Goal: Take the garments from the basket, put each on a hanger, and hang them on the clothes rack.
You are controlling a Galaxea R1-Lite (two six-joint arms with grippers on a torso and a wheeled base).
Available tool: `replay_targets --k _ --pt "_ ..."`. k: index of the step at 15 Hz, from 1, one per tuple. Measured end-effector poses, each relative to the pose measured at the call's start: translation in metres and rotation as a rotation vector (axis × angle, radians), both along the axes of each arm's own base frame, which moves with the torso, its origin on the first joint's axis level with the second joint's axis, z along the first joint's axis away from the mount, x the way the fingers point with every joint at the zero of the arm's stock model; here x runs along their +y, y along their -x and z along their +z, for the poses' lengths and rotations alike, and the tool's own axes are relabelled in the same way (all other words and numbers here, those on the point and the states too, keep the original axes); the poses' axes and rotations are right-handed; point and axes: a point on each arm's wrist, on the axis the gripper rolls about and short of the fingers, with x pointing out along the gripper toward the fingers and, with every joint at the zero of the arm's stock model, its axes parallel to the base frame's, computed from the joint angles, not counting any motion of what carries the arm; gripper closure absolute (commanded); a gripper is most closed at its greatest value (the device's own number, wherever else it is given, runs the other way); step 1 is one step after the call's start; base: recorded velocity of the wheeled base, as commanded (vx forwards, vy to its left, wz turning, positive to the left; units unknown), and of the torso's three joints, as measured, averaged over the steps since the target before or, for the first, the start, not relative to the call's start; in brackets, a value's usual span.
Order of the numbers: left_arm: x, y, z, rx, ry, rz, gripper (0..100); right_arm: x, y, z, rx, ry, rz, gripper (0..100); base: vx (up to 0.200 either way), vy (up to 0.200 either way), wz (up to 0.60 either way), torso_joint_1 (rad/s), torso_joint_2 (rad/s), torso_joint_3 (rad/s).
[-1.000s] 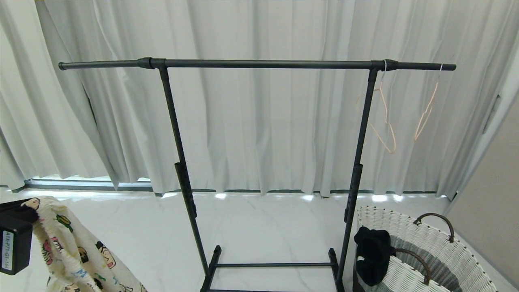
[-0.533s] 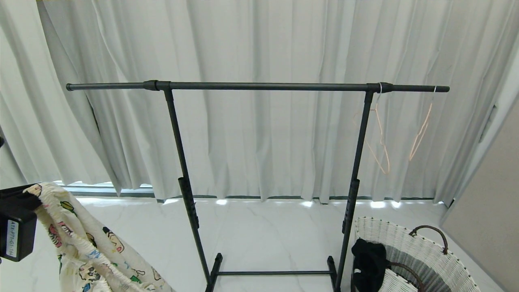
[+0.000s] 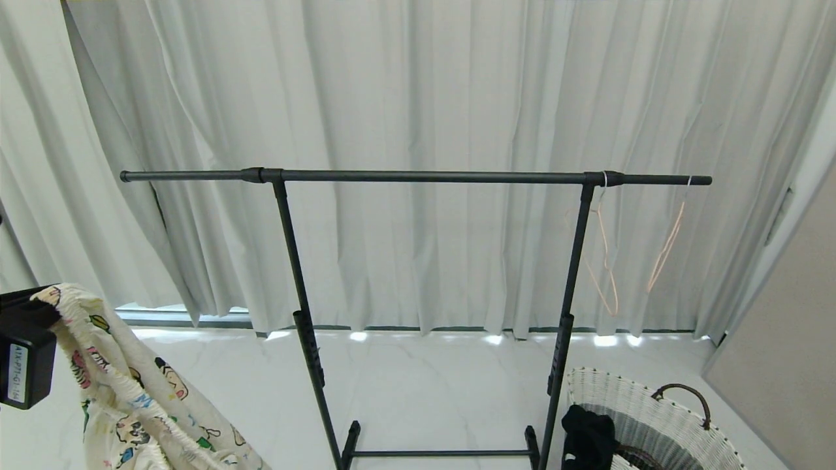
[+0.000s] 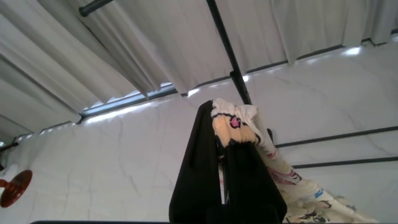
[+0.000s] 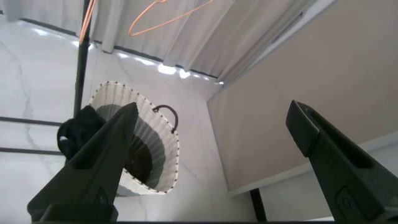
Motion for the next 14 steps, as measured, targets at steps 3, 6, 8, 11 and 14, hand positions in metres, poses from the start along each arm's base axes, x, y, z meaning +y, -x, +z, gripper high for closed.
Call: replay_targets --k 3,6,8,11,14 --pt "0.0003 0.0003 -0.0001 0.001 -0.005 0.000 100 -0.0001 -0.0004 0.0000 -0.001 0.003 -0.001 0 0.000 0.000 0.00 0.072 -0.14 -0.077" --pt "0.0005 0.0012 0.0001 -0.002 -0.007 -0.002 100 -0.0001 -0.0004 0.0004 -0.005 0.004 -0.003 0 0.000 -0.133 0.00 0.006 -0.01 -0.002" --pt "0.0006 0.0021 0.0008 -0.006 -0.006 -0.002 100 -0.0001 -0.0002 0.0007 -0.008 0.005 -0.003 0 0.000 -0.200 0.00 0.010 0.00 0.005" --pt "0.0004 0.0020 0.0010 -0.007 -0.005 -0.006 100 -0.0001 -0.0006 0.0002 -0.004 0.006 -0.004 0 0.000 -0.200 0.00 0.015 0.00 -0.002" --pt "0.0006 0.0021 0.0009 -0.007 -0.006 -0.005 100 -0.0001 -0.0007 0.0003 -0.004 0.007 -0.003 0 0.000 0.000 0.00 0.000 0.00 0.000"
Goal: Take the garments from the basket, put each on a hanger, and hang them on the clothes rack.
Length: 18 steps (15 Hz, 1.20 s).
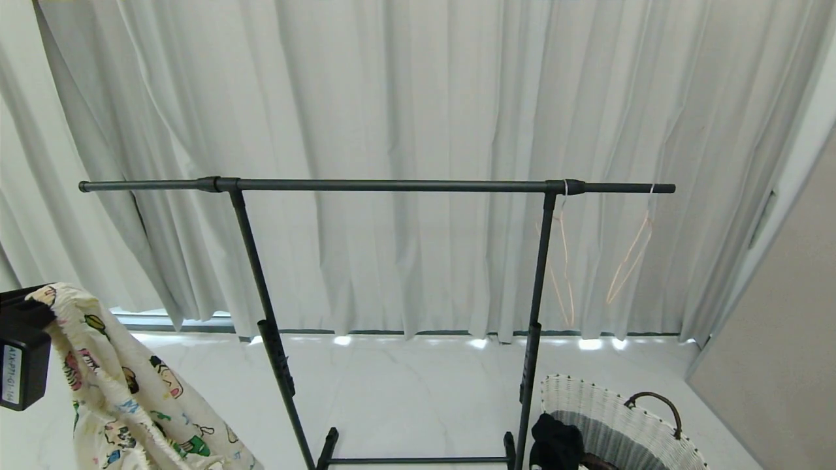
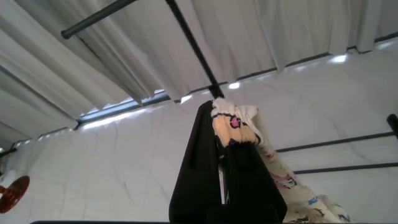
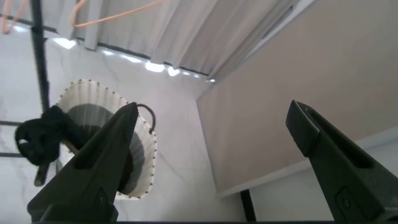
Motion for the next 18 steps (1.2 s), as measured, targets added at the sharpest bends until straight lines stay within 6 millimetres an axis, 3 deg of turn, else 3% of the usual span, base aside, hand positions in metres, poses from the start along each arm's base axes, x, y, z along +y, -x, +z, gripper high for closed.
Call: replay_targets --k 2,18 --pt "0.000 0.000 0.000 0.000 0.002 0.000 100 0.000 0.000 0.000 0.002 -0.002 0.002 0 0.000 0.000 0.00 0.000 0.00 0.000" --pt "0.000 -0.001 0.001 0.000 0.000 0.002 100 -0.004 -0.017 0.000 -0.022 -0.073 -0.051 0 0.188 0.000 0.00 0.003 0.00 0.002"
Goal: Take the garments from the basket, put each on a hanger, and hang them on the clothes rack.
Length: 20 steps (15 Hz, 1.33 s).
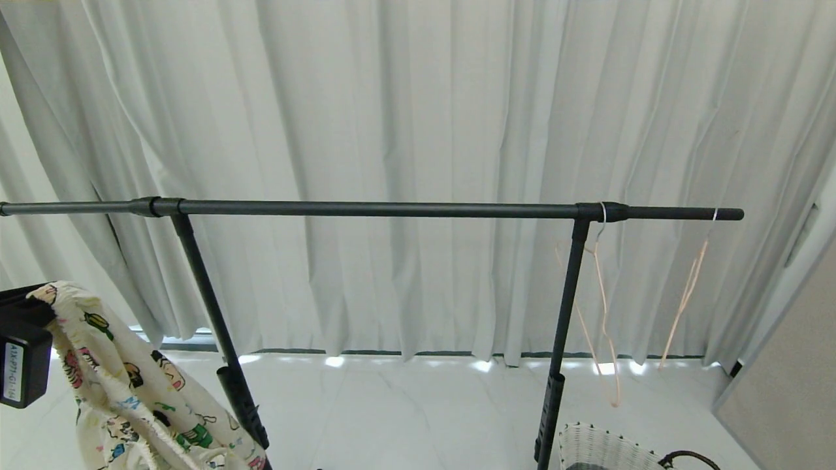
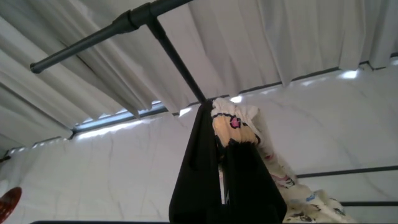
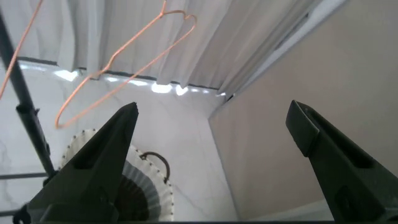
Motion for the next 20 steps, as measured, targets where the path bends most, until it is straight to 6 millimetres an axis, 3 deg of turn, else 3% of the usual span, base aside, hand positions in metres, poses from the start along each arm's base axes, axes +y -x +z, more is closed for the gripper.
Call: replay_targets --k 5,9,15,20 --pt "0.000 0.000 -0.001 0.004 0.001 0.001 100 0.000 -0.021 -0.006 0.012 -0.112 -0.031 0 0.000 0.000 0.00 0.000 0.00 0.000" --pt "0.000 -0.001 -0.001 0.007 -0.001 -0.002 100 0.007 -0.071 -0.018 -0.023 -0.249 -0.066 0 0.000 0.000 0.00 0.000 0.00 0.000" --pt "-0.002 -0.001 -0.009 0.033 -0.008 -0.017 100 0.050 -0.144 -0.070 0.054 -0.494 -0.246 0 0.000 0.000 0.00 0.000 0.00 0.000" --pt "-0.004 -0.001 -0.014 0.052 -0.012 -0.033 100 0.060 -0.193 -0.106 0.093 -0.522 -0.370 0 0.000 0.000 0.00 0.000 0.00 0.000"
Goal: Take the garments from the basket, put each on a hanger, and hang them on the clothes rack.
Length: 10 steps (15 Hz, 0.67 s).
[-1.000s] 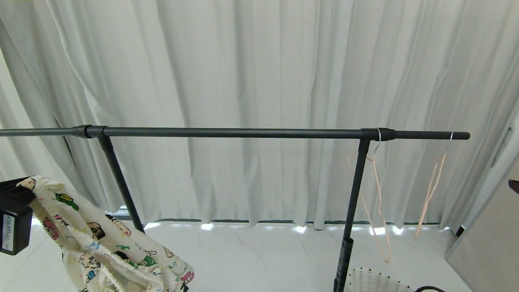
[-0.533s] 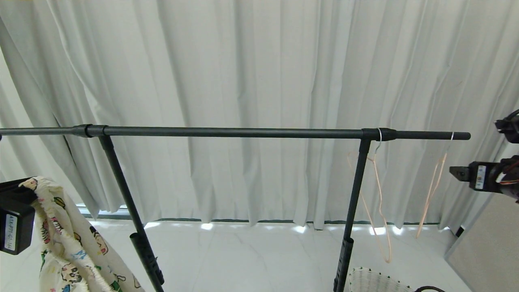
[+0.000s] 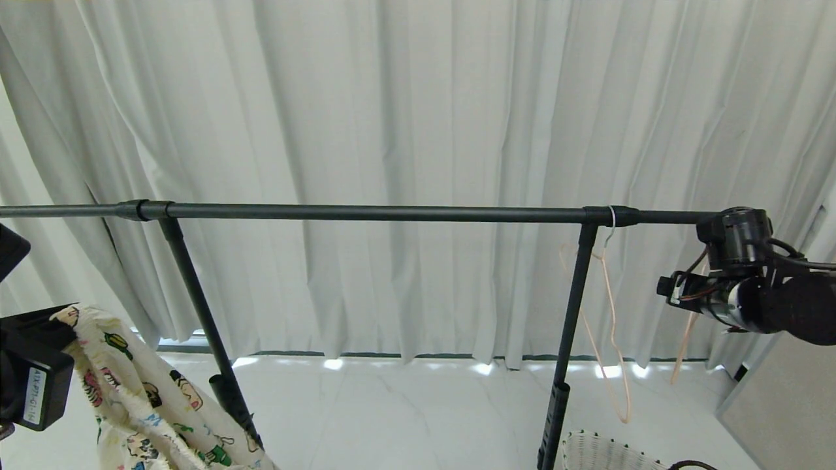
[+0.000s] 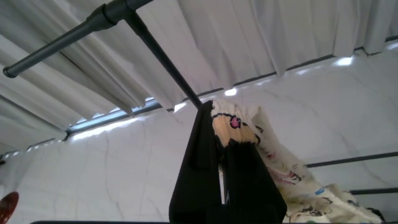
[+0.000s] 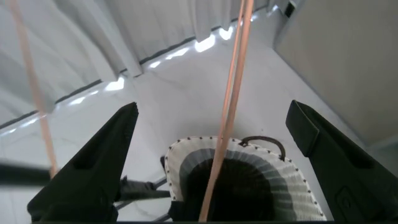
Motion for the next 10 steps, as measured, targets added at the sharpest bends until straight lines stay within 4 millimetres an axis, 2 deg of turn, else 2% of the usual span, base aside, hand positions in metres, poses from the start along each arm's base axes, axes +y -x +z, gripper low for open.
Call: replay_targets --k 4,10 --pt "-0.001 -0.002 -0.001 0.010 0.001 0.001 100 -0.004 -0.027 -0.021 0.027 -0.001 -0.075 0 0.000 0.000 0.00 0.000 0.00 0.000" --pt "-0.001 -0.003 -0.004 0.022 -0.004 0.001 100 -0.009 -0.038 -0.034 0.047 -0.015 -0.110 0 0.000 0.000 0.00 0.000 0.00 0.000"
